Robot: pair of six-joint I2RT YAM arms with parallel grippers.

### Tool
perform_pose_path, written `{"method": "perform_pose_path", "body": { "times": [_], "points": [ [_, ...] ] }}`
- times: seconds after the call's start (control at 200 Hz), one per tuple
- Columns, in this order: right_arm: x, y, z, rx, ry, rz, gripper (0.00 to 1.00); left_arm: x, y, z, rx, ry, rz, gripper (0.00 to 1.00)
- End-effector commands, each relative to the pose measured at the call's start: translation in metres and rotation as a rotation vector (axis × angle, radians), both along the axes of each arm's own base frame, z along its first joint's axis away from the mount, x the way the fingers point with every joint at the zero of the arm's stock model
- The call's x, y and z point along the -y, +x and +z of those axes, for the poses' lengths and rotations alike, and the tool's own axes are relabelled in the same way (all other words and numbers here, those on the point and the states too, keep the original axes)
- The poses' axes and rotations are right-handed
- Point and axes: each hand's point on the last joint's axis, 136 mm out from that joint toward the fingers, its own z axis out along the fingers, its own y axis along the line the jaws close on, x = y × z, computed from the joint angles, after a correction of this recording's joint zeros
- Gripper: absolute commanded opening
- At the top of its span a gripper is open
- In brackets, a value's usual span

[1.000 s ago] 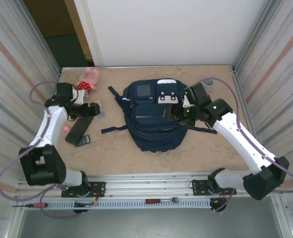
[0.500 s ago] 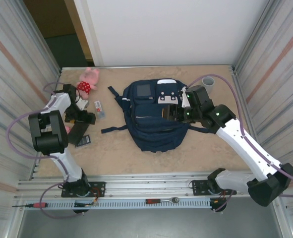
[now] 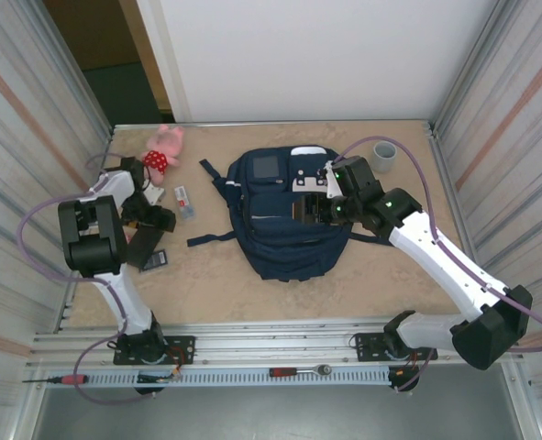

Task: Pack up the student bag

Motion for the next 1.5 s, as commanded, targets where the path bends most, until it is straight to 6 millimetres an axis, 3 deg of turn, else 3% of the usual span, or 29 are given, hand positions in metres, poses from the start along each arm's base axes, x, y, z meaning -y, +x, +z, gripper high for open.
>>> {"method": "perform_pose_path", "body": {
  "times": [0.0,0.095,0.266,0.431,0.606,0.802,0.962,1.052,1.283,1.493],
  "points": [
    [-0.007,0.001,0.002,0.020,0.006,0.029,0.74,-0.006,0.013,0.000,0.032,0.024,-0.005,0.95],
    [-0.008,0.001,0.000,0.008,0.008,0.031,0.72,-0.005,0.016,-0.006,0.027,0.017,0.002,0.85],
    [-0.008,0.003,-0.001,0.001,0.003,0.029,0.72,-0.005,0.014,-0.018,0.000,0.012,0.016,0.83],
    [-0.008,0.005,0.001,0.010,0.005,0.029,0.71,-0.003,0.010,-0.015,0.002,0.004,0.050,0.66],
    [-0.006,0.009,0.006,0.048,0.017,0.009,0.71,0.004,0.009,0.018,0.084,-0.036,0.172,0.56],
    [-0.012,0.018,0.020,0.140,0.060,-0.036,0.72,0.034,0.011,0.089,0.268,-0.227,0.322,0.51],
    [-0.039,0.015,0.021,0.195,0.087,-0.005,0.72,0.066,0.004,0.138,0.387,-0.463,0.446,0.51],
    [-0.062,0.008,0.014,0.209,0.076,0.052,0.72,0.079,-0.005,0.151,0.406,-0.584,0.561,0.50],
    [-0.134,-0.023,-0.015,0.191,0.025,0.285,0.74,0.106,-0.029,0.153,0.389,-0.876,0.860,0.47],
    [-0.178,-0.041,-0.028,0.193,-0.003,0.425,0.76,0.127,-0.048,0.141,0.345,-1.025,1.055,0.48]
  ]
}}
